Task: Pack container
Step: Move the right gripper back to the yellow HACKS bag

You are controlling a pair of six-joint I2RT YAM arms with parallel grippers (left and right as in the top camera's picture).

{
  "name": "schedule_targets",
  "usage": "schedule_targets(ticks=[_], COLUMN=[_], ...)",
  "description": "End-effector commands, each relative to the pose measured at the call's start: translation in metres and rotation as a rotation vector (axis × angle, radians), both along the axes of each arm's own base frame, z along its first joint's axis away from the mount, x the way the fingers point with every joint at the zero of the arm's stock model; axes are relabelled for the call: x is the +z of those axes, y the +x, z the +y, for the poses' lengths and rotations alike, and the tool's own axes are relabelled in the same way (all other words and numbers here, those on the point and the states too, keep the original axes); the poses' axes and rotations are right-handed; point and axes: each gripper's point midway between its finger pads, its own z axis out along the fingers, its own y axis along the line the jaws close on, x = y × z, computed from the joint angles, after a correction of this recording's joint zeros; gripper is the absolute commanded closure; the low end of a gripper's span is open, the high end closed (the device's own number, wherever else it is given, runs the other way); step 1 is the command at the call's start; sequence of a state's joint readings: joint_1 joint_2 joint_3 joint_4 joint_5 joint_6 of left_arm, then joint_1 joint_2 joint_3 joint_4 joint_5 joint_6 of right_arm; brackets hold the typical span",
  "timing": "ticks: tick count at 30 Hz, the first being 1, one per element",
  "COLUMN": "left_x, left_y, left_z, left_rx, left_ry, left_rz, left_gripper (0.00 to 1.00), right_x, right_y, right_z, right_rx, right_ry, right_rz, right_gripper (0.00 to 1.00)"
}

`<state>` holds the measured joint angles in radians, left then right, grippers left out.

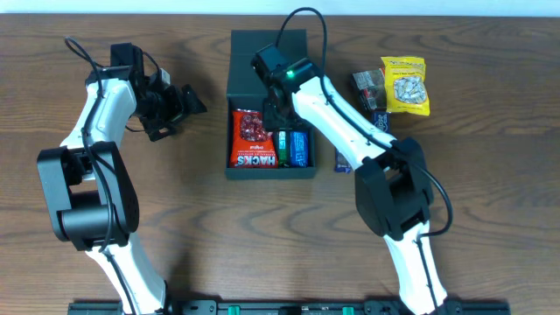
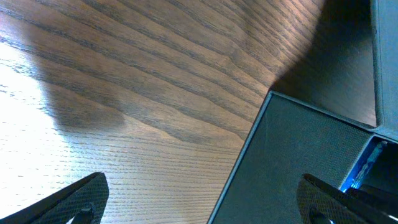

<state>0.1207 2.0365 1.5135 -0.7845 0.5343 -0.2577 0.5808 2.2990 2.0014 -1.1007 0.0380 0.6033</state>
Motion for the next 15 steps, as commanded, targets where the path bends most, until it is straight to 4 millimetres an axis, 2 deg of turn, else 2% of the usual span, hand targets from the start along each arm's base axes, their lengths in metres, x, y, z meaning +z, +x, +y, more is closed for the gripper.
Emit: schedule_targets(ticks=[1,6,8,12,15], left_x=[0.009,0.008,0.008,0.008,0.008], left_y=[0.006,0.006,0.006,0.006,0.006], left_z=[0.002,0.003,0.003,0.003,0.003], left_rx=[-0.017,-0.016,-0.016,-0.015,-0.015], left_ry=[0.021,0.028,0.028,0.028,0.028], left_rz=[-0.034,-0.033,-0.033,-0.033,-0.035], left_gripper=[0.02,0.02,0.02,0.02,0.02], right_x=[0.038,0.077,0.079,0.074,0.068], right_y=[0.011,0.024,0.029,0.036,0.038], right_z=[-0.016,-0.057,-0.074,-0.122,-0.148], right_rx=[-0.030,-0.080,-0.092,-0.169,-0.183], right_ry=[-0.023,-0.112,-0.128,-0.174,-0.185], right_rz=[-0.096,-0.204,-0.198,-0.156,-0.124], right_gripper=[0.55,0.46,0.45,0.44,0.43])
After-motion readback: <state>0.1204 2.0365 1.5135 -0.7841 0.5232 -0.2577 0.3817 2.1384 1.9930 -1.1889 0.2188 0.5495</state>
